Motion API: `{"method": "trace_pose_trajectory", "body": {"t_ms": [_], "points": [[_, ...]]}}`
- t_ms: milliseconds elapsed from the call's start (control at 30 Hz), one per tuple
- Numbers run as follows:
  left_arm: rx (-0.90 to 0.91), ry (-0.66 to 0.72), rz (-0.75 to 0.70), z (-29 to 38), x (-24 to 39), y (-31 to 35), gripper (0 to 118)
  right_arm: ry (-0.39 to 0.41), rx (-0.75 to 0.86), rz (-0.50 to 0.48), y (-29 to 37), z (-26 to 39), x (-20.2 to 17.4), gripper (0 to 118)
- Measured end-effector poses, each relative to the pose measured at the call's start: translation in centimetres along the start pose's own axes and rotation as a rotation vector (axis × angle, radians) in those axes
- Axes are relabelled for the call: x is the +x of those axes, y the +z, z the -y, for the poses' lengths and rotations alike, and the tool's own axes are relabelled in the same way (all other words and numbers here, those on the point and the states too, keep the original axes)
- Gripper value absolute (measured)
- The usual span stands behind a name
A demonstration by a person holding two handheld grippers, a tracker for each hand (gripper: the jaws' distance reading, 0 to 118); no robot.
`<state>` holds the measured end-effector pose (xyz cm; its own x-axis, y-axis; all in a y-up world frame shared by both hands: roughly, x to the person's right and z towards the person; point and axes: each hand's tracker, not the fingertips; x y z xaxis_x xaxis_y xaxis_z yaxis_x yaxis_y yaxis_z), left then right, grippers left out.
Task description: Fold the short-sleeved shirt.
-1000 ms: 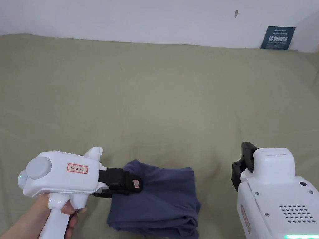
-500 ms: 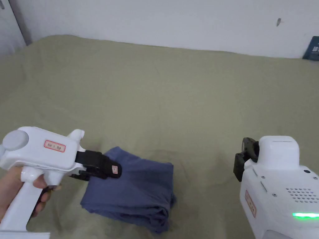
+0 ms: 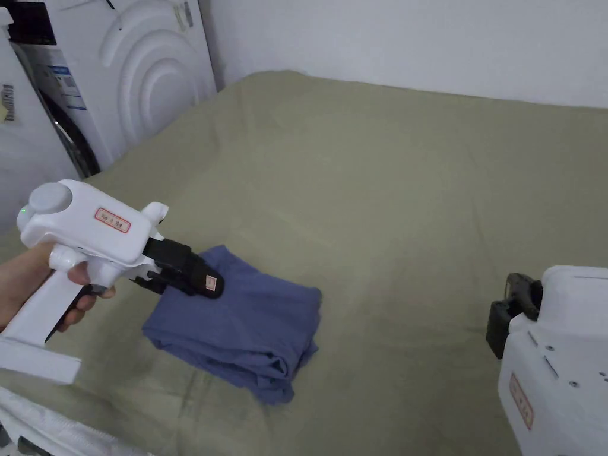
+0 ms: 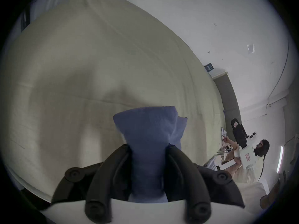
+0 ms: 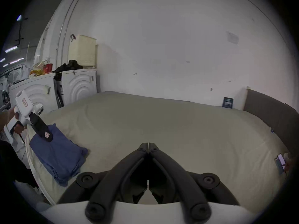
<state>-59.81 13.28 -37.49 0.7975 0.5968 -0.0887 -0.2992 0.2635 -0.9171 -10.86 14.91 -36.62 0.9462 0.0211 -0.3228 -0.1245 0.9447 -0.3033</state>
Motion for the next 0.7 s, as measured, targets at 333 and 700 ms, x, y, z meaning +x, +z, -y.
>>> {"method": "trace_pose_trajectory", "body": {"t_ms": [333,700], "points": [[0.03,0.012,-0.058,-3.4,-4.4,2.9,30,-0.005,-0.021,-0.026,-1.8,0.2,-3.7,0],[0.001,-0.028,-0.102,-4.0,-4.2,2.3,37,0.005,-0.047,-0.043,-2.4,0.2,-4.8,0]]}}
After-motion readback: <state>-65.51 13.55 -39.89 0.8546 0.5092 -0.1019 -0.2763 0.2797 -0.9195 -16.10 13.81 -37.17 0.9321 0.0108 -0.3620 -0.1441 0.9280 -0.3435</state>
